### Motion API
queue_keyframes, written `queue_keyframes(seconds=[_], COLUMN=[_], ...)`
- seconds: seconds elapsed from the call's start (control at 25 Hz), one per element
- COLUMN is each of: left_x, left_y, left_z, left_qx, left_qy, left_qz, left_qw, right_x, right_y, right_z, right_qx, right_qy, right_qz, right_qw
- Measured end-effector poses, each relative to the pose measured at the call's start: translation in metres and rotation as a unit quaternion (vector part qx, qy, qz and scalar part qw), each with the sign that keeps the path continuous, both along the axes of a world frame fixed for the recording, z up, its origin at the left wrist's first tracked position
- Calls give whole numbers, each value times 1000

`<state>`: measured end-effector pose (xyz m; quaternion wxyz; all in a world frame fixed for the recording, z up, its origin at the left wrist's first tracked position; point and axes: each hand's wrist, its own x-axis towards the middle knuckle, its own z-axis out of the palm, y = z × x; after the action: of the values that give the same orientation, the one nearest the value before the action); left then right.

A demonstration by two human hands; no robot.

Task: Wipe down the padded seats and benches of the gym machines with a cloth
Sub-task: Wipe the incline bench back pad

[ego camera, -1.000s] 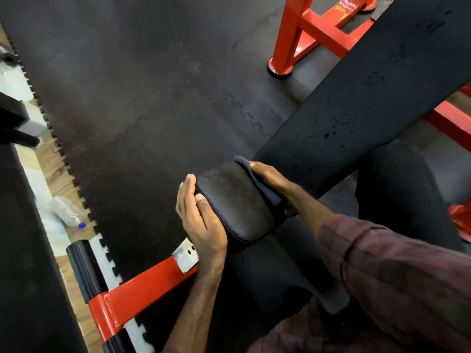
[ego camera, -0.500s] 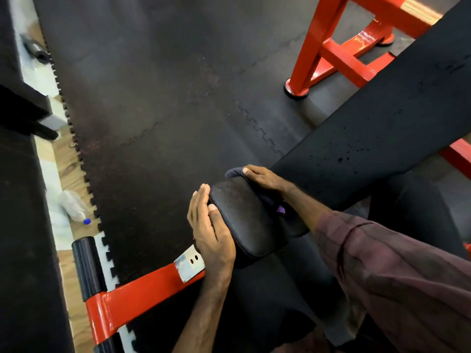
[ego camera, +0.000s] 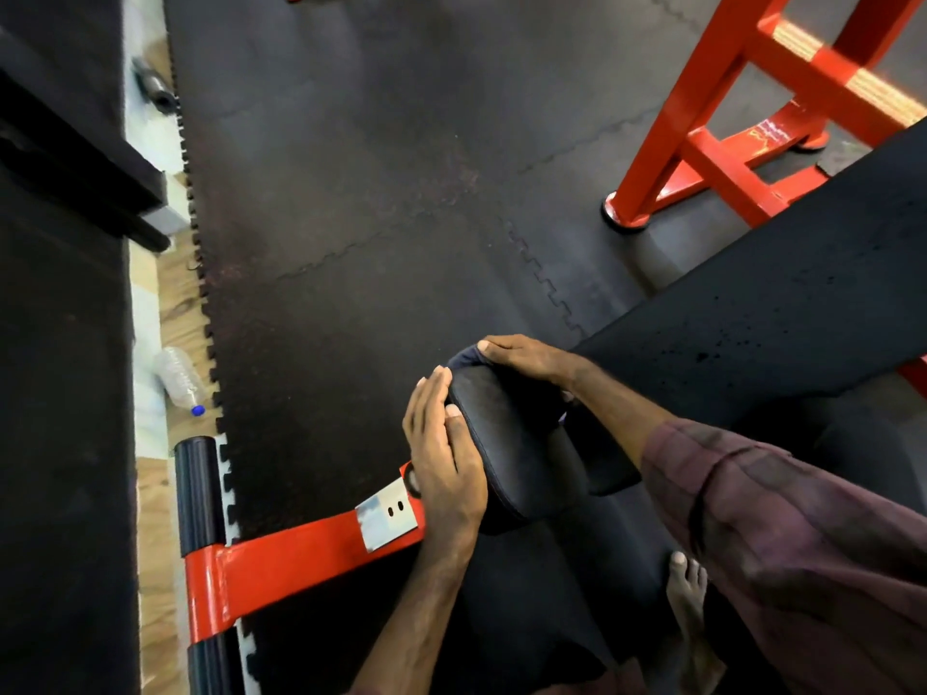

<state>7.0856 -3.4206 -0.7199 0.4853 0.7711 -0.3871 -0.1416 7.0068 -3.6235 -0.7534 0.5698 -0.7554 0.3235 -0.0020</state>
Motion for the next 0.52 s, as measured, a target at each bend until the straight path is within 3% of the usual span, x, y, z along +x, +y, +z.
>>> queue_keyframes(seconds=[0.2,0.32,0.52], left_x=[3,-1,-2], left_y=[-2,0,2], left_z=[-2,0,9], left_qx=[-2,6,-18], left_qy=[-8,9,14], left_qz=[16,20,36], left_qw=[1000,1000,999], right_x=[14,15,29], right_y=[16,10,27], right_z=[28,31,58], right_qx=[-30,-5,-75], right_qy=[-23,23,40], right_qz=[35,20,58], right_qw=[999,1000,995])
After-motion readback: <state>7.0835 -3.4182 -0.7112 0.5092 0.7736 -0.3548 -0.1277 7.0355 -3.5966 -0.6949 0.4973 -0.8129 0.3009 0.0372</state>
